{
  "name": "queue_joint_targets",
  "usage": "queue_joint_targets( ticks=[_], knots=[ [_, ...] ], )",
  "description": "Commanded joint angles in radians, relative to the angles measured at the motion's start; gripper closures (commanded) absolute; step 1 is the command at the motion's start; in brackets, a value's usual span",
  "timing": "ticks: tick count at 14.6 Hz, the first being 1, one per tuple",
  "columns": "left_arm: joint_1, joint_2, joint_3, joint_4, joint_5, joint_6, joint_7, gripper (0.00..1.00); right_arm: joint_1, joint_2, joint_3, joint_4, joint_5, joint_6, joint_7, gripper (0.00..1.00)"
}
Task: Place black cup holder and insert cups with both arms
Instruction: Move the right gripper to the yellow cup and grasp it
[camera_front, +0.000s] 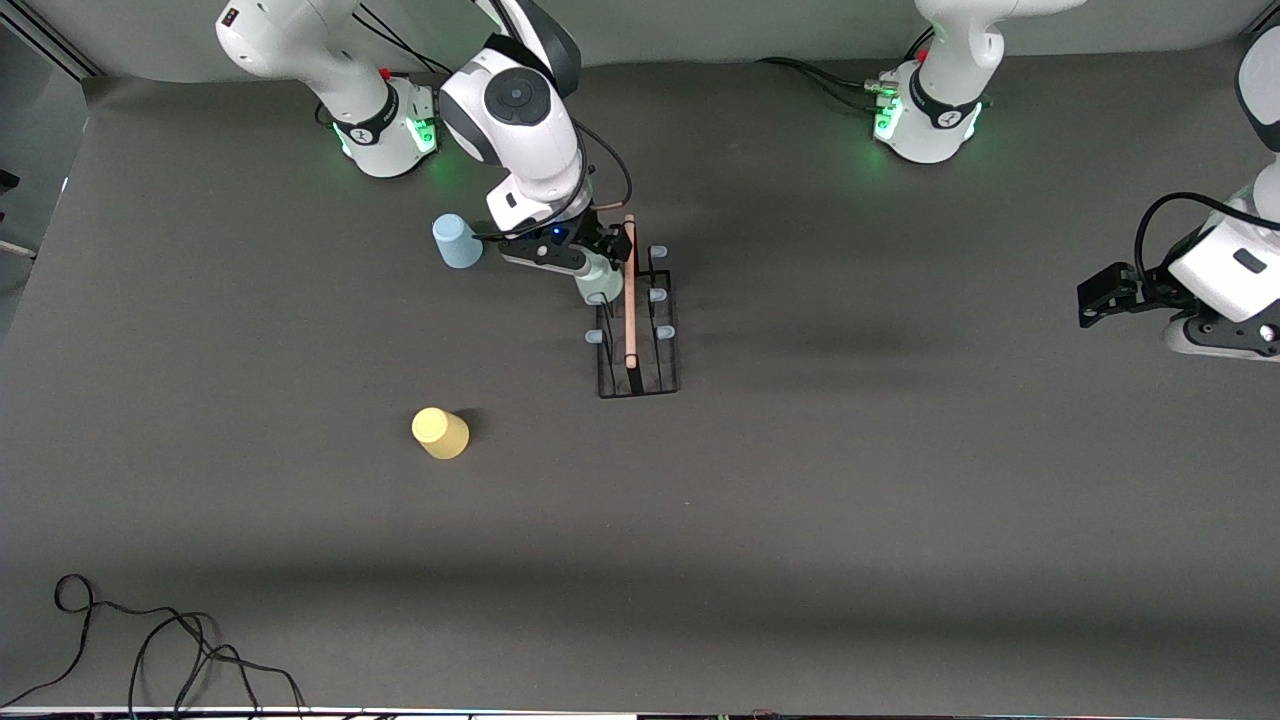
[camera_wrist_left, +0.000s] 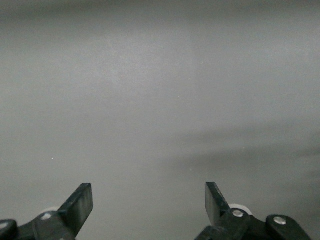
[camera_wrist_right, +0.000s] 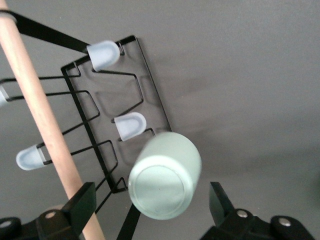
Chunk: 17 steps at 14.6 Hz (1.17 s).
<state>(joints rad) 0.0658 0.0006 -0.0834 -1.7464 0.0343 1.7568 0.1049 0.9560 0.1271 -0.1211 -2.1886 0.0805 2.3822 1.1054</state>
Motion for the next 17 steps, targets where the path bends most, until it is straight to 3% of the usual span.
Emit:
queue_joint_targets(
  ticks=[1,4,9,11,14,17],
  knots=[
    [-0.001,0.002,-0.001,0.015,0.001,-0.023,-0.001,0.0,0.004,-0.059,-0.07,0.025,-0.002,-0.05,-0.063,0.01],
    [-0.003,0.002,-0.001,0.015,0.001,-0.023,-0.001,0.0,0.004,-0.072,-0.214,0.094,0.008,-0.205,-0.278,0.0],
    [-0.006,0.002,-0.001,0.015,0.002,-0.023,-0.001,0.0,0.001,-0.037,-0.489,0.099,0.015,-0.186,-0.67,0.0],
    [-0.008,0.001,-0.006,0.016,0.001,-0.025,-0.005,0.0,-0.006,0.003,-0.56,0.098,0.089,-0.164,-0.804,0.0],
    [-0.011,0.001,-0.007,0.015,0.002,-0.025,-0.034,0.0,-0.071,0.1,-0.588,0.102,0.289,-0.117,-0.991,0.0],
    [-0.011,0.001,-0.007,0.015,0.002,-0.025,-0.034,0.0,-0.082,0.221,-0.588,0.108,0.329,-0.006,-1.047,0.0]
  ],
)
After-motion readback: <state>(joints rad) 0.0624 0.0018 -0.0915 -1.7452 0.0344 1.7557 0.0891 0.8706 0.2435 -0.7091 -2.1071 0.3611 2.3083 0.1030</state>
